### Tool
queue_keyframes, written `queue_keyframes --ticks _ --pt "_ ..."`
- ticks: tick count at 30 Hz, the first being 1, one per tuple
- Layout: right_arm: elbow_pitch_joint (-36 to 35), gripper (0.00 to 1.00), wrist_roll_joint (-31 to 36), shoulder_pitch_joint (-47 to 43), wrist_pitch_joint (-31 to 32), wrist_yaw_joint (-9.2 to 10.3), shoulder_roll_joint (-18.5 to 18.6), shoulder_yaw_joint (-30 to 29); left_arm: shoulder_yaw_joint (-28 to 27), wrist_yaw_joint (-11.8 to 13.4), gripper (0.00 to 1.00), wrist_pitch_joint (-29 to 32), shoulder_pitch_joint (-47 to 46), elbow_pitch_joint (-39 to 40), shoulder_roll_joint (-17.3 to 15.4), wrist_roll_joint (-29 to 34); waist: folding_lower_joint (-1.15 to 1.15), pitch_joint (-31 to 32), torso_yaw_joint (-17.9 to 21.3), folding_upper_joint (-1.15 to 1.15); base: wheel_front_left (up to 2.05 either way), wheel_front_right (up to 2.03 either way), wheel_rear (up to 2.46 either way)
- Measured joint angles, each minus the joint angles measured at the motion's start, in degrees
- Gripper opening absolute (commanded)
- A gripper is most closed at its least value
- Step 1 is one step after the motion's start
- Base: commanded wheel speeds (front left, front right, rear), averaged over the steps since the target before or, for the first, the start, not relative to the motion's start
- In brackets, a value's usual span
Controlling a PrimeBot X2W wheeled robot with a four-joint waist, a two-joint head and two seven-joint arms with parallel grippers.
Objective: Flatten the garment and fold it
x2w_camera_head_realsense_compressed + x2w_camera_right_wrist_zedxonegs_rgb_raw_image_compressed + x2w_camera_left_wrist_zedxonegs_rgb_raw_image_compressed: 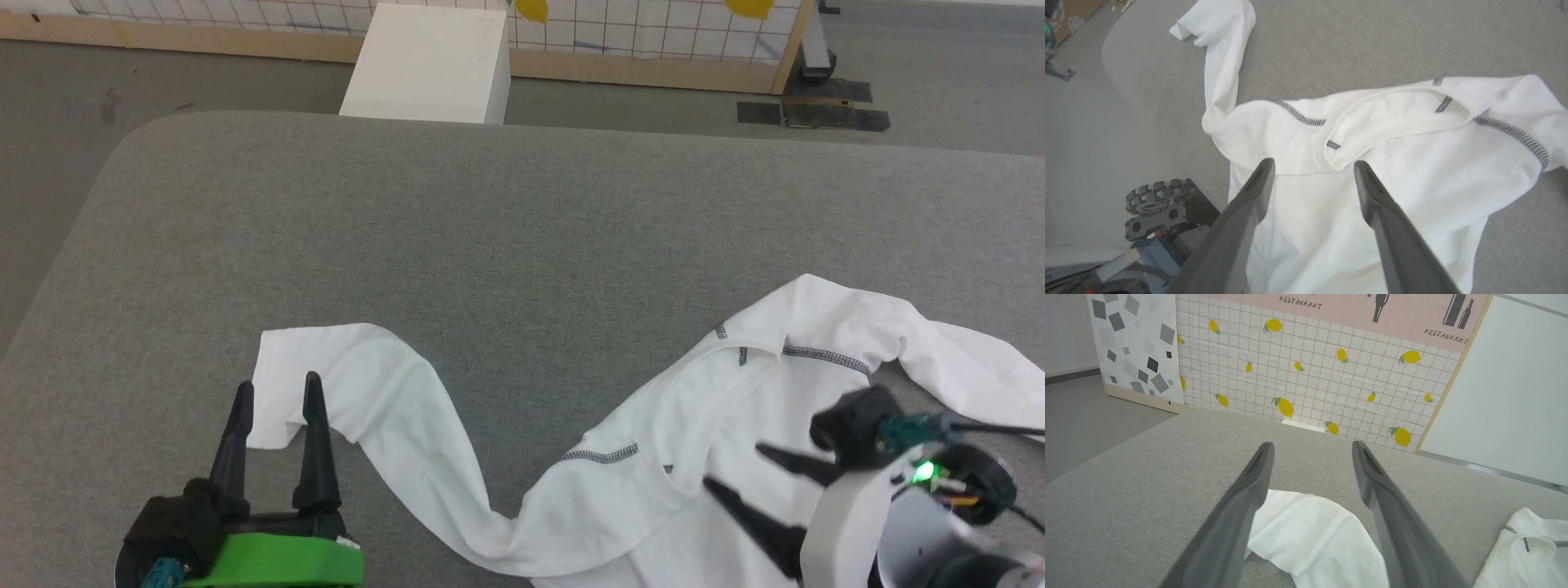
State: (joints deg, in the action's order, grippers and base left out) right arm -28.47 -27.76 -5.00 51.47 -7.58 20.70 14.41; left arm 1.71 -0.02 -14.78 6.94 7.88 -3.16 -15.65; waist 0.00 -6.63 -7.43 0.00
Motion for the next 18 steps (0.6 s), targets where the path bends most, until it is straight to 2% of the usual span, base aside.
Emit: queue_keyframes --ticks 2,6,12,18 --pt "1.6 1.0 2.4 4.5 -3.8 0.01 -0.4 -0.3 0.1 0.0 1.0 0.0 -0.1 0.1 0.0 0.0 0.0 -0.5 -0.3 0.0 0.0 0.0 0.0" --pt "7.1 1.0 4.4 9.4 -5.1 0.01 -0.3 2.4 0.6 0.0 1.0 0.0 -0.5 0.1 0.0 -0.6 0.0 -1.7 -1.1 0.0 0.0 0.0 0.0" --pt "15.8 1.0 4.6 12.4 -0.4 0.0 0.5 8.5 0.9 0.0 1.0 0.0 -2.6 -0.1 0.0 -1.5 0.0 -4.1 -3.2 0.0 0.0 0.0 0.0" --pt "20.2 1.0 4.7 13.8 0.2 0.0 1.6 11.4 1.3 0.1 1.0 0.0 -4.1 -0.4 0.0 -1.6 0.0 -6.2 -5.8 0.0 0.0 0.0 0.0"
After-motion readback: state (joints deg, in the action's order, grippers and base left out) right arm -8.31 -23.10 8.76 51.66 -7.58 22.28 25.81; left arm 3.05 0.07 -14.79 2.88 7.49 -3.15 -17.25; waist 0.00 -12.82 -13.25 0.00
